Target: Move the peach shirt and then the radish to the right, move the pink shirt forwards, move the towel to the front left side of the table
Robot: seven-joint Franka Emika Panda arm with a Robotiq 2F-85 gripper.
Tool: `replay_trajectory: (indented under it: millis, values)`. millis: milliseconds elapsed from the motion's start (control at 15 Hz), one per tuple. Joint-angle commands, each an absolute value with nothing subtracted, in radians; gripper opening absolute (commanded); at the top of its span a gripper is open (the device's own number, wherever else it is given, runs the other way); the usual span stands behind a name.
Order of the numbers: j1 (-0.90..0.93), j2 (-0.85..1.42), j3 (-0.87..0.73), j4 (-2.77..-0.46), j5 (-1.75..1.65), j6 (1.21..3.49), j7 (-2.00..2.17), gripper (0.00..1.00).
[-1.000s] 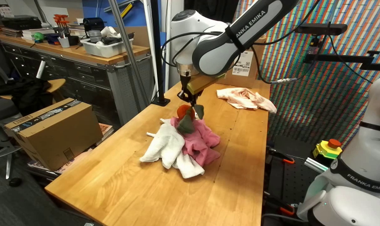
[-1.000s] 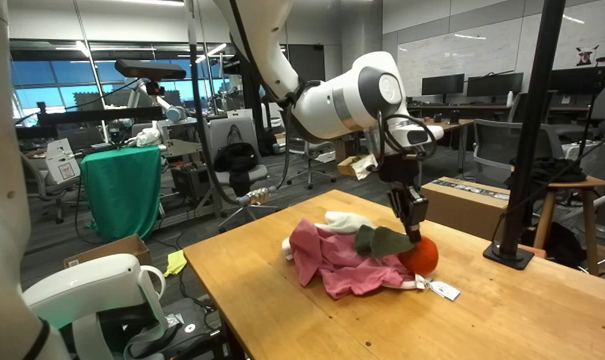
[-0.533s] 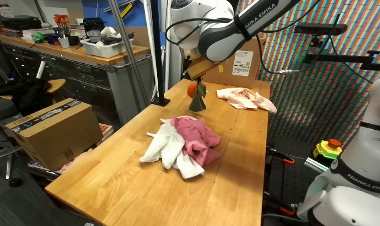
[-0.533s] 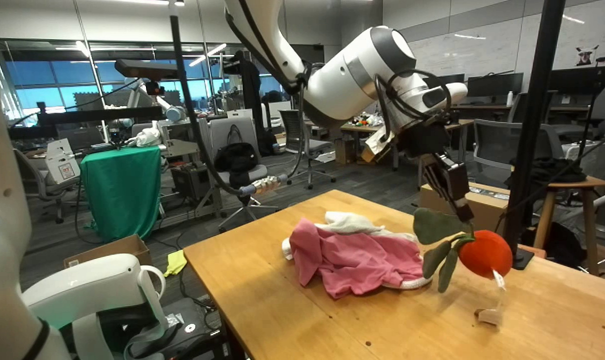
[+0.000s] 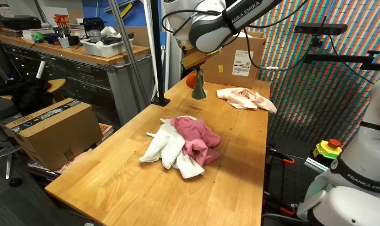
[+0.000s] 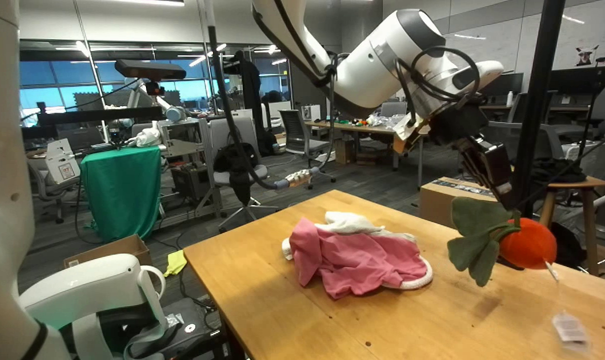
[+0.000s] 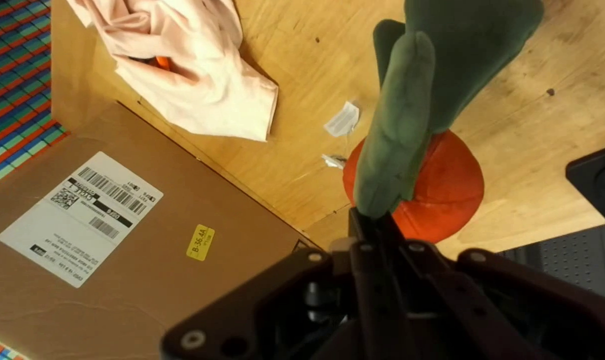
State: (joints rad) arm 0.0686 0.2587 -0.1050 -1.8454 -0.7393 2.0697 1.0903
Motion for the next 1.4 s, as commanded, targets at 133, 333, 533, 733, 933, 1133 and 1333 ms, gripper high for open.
replay_trajectory:
  millis: [133,333,533,733,933,1133,1333]
  values:
    - [0.05,0.386,-0.129,-1.62,-0.766,2.01,1.108,0.03]
    - [0.037,0.441,-0.146,-1.55,-0.748,1.998,1.1,0.03]
    - [0.027,0.482,-0.155,-1.512,-0.737,1.999,1.086,0.03]
    - [0.022,0.499,-0.149,-1.511,-0.726,2.001,1.039,0.31]
    - [0.029,0.488,-0.143,-1.548,-0.734,2.004,0.987,0.53]
    - [0.037,0.469,-0.135,-1.586,-0.733,1.999,0.935,0.75]
    - [0.047,0.418,-0.108,-1.664,-0.709,1.995,0.859,0.97]
